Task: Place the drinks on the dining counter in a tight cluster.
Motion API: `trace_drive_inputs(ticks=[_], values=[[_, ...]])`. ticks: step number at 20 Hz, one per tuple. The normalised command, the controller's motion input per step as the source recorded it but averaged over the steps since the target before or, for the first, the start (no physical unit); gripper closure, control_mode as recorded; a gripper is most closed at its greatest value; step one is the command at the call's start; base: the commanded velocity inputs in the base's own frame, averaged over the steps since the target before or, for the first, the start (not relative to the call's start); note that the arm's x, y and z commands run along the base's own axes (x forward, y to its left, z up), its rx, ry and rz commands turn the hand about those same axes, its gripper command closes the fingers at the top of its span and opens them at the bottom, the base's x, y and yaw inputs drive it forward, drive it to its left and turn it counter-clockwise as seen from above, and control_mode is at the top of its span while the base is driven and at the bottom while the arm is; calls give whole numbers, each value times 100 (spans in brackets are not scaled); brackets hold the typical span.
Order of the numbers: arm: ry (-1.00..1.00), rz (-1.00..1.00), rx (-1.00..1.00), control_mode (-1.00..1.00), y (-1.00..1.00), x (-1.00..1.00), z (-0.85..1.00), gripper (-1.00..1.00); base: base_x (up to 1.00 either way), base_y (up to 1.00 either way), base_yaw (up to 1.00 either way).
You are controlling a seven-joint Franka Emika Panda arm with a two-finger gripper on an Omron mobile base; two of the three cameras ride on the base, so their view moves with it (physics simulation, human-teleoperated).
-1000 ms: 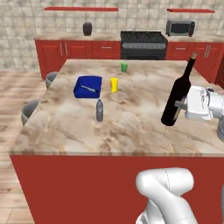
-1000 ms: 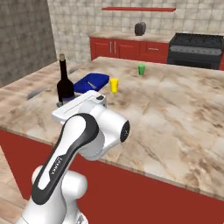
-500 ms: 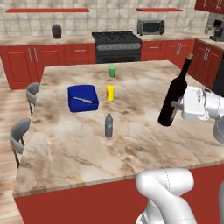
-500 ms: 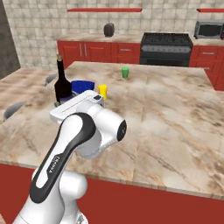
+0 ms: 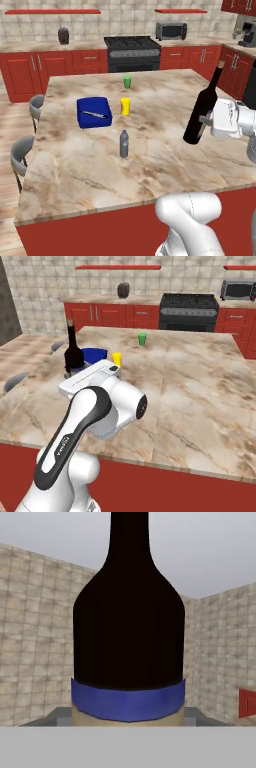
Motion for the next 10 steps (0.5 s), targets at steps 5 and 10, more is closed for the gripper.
trace_drive_inputs(ticks=[5,10], values=[[0,0,0,100,0,0,0,100,47,7,2],[7,1,-2,-100,4,23,0,100,33,5,1]])
